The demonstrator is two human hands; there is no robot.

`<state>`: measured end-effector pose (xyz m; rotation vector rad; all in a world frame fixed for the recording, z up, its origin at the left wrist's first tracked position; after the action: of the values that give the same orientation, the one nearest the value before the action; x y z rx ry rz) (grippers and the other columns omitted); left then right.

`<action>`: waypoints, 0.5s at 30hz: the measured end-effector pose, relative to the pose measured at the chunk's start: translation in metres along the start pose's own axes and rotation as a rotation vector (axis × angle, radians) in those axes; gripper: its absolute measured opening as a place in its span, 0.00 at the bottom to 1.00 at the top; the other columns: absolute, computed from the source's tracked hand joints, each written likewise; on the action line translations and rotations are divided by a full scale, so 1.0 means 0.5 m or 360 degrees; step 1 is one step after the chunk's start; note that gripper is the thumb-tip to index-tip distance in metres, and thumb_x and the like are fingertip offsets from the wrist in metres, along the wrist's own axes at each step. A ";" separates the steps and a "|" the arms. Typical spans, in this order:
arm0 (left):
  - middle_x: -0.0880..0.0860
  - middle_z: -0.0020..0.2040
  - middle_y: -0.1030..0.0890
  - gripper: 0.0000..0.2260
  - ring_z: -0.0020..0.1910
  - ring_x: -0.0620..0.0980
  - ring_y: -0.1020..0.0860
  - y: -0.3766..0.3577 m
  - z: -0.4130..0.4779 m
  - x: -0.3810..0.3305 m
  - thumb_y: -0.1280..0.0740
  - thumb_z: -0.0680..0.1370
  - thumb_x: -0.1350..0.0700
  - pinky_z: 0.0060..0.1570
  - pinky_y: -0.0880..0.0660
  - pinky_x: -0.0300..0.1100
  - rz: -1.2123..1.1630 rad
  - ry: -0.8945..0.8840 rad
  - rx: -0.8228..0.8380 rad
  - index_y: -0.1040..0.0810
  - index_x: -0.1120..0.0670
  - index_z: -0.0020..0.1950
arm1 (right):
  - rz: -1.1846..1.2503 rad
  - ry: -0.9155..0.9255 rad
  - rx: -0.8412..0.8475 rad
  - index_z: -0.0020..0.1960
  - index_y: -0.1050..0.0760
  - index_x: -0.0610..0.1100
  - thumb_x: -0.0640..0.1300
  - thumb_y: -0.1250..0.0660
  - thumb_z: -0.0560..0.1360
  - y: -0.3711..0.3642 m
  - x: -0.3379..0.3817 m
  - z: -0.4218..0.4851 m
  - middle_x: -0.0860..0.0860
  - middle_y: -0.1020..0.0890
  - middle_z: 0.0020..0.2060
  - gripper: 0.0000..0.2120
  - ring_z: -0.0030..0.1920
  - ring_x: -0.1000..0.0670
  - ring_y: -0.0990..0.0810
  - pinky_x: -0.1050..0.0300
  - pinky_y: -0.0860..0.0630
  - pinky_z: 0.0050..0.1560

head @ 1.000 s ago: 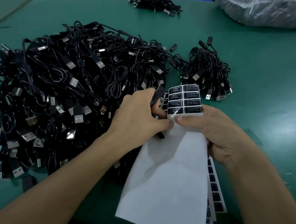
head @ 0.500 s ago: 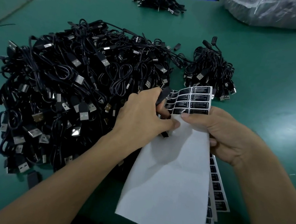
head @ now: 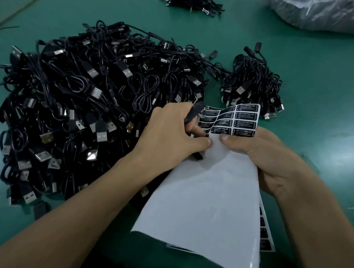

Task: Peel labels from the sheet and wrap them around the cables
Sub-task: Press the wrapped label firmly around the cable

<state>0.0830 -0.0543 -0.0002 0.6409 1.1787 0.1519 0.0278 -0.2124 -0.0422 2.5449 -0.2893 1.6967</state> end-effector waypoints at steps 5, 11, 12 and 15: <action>0.40 0.31 0.18 0.21 0.42 0.42 0.15 -0.002 -0.004 -0.005 0.25 0.65 0.57 0.41 0.21 0.56 0.0048 -0.0017 -0.0024 0.40 0.49 0.32 | 0.0020 0.0051 0.0040 0.46 0.16 0.37 0.33 0.31 0.75 -0.006 0.002 0.004 0.40 0.13 0.45 0.05 0.42 0.43 0.13 0.49 0.15 0.42; 0.38 0.30 0.19 0.20 0.42 0.48 0.15 -0.001 -0.003 -0.007 0.27 0.65 0.58 0.38 0.21 0.54 0.0097 -0.0022 -0.0029 0.40 0.51 0.32 | -0.0038 0.0064 0.0008 0.41 0.15 0.38 0.33 0.30 0.76 -0.003 0.001 0.007 0.40 0.13 0.43 0.06 0.40 0.43 0.13 0.48 0.17 0.43; 0.38 0.30 0.19 0.20 0.42 0.47 0.15 -0.001 -0.003 -0.007 0.27 0.65 0.57 0.38 0.21 0.54 0.0098 -0.0018 -0.0020 0.40 0.51 0.32 | -0.0037 0.0059 -0.0001 0.43 0.16 0.37 0.33 0.30 0.76 -0.001 0.000 0.008 0.40 0.13 0.43 0.05 0.40 0.43 0.13 0.48 0.17 0.43; 0.40 0.33 0.17 0.22 0.41 0.43 0.16 -0.003 -0.003 -0.005 0.23 0.64 0.55 0.40 0.20 0.55 0.0067 0.0007 0.0019 0.39 0.50 0.32 | -0.0027 0.0066 -0.0029 0.48 0.18 0.33 0.33 0.30 0.76 0.000 -0.001 0.009 0.39 0.13 0.45 0.03 0.42 0.41 0.13 0.45 0.16 0.45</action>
<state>0.0804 -0.0562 0.0005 0.6766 1.1716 0.1822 0.0316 -0.2133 -0.0441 2.4885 -0.2781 1.7305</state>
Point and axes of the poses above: each hand's wrist, its own z-axis towards the middle knuckle, its own y-axis out of the back of the hand, x = y × z, the point moved 8 cm from there along z, towards the middle knuckle
